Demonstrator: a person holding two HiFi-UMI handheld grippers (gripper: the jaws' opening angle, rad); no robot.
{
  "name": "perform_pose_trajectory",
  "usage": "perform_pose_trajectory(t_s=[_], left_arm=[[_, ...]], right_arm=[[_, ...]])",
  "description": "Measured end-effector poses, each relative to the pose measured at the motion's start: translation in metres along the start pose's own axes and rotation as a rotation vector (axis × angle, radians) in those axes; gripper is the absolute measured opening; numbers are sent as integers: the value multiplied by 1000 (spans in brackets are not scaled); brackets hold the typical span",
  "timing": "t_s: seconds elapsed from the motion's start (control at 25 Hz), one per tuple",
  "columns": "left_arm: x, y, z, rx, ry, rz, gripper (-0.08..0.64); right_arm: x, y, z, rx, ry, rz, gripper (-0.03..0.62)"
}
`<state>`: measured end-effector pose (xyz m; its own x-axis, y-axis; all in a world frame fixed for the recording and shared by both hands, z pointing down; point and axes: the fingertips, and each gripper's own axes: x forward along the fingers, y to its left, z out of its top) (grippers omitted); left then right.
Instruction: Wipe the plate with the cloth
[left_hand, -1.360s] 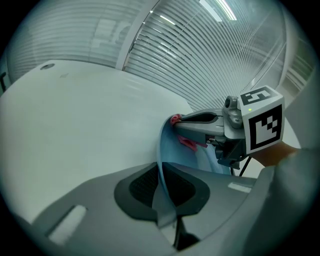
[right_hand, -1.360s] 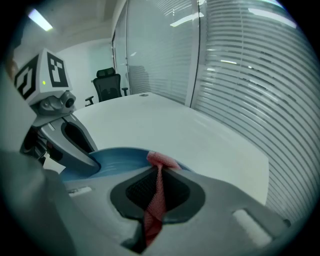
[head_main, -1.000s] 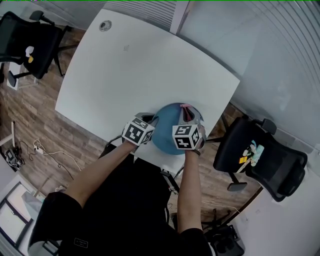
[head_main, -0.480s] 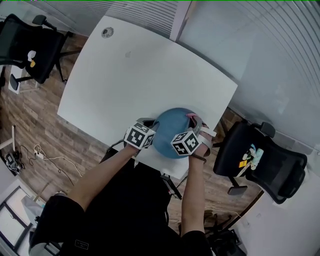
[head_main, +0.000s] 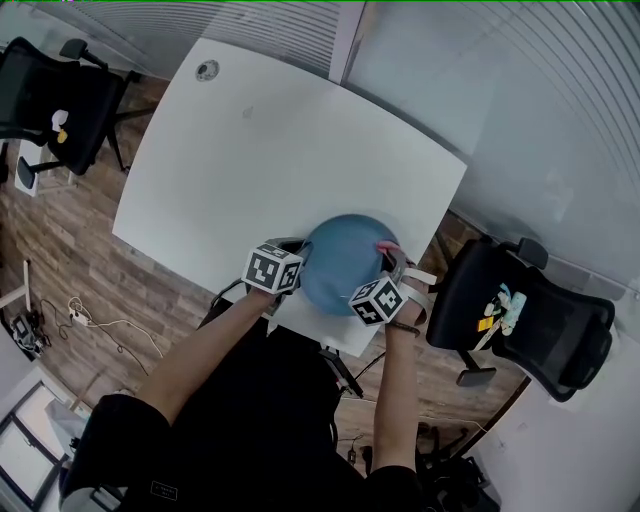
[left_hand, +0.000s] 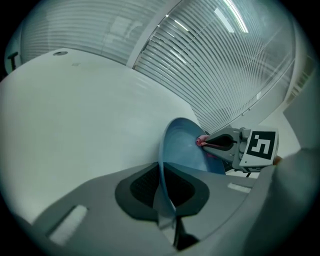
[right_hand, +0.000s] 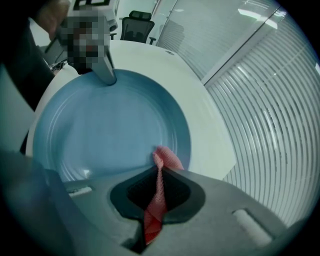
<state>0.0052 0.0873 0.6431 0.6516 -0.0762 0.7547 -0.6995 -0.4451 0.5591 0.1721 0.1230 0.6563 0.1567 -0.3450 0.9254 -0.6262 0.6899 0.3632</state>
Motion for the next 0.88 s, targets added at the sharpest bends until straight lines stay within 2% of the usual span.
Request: perform_pose_trajectory(t_s=[0.48,0.88], left_arm=[[2,0,1,-25,-25,14,14],[2,0,1,-40,-46,26,14]], right_arm=[[-10,27,-21,-2,40,110,20],[-26,61,-35,36,66,209,20]])
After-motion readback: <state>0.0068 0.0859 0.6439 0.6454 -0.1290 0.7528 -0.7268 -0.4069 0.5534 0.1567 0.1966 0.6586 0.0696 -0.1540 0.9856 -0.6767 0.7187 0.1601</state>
